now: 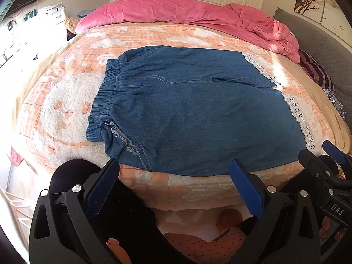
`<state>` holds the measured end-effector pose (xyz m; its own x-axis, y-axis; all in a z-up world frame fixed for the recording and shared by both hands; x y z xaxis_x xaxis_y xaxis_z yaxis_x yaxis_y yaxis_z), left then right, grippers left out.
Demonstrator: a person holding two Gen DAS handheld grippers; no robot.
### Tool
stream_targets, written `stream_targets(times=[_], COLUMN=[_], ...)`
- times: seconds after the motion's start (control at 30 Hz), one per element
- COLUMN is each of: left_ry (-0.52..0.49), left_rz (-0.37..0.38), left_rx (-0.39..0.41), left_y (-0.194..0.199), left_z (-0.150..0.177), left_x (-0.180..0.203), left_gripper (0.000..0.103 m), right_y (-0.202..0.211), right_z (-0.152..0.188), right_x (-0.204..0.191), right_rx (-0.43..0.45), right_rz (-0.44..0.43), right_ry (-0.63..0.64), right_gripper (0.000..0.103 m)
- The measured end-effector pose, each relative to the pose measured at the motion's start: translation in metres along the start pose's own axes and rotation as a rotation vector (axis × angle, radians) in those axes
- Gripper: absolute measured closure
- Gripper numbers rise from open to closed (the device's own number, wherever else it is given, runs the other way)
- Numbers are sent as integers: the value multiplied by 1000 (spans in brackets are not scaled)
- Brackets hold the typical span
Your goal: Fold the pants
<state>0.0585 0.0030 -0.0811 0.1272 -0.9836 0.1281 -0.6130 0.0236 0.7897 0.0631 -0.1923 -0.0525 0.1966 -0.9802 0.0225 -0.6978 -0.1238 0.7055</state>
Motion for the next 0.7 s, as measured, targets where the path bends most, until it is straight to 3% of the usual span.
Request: stream_targets(times=[0.7], left_ry=[10], left_rz=[-14], left_rx=[14], left_y=[8], left_z=[3], left_x=[0], left_gripper=[4], right_y=[-1], right_z=[2], right_x=[-3], right_rx=[-10], right_rz=[-9], right_ry=[11], right_gripper=[8])
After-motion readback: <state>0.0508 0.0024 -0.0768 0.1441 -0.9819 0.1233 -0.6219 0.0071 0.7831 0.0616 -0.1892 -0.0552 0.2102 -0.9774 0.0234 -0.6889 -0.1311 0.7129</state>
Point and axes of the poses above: each gripper's, at about its wrist camera, not at the fingertips, and y roughly against the way its jaws point, x to its right, z to its underside, the point moved 10 cm from there along -y, roughly the way its jaws point, and after that the axes turned 4 degrees about y, right-handed, at the moved point
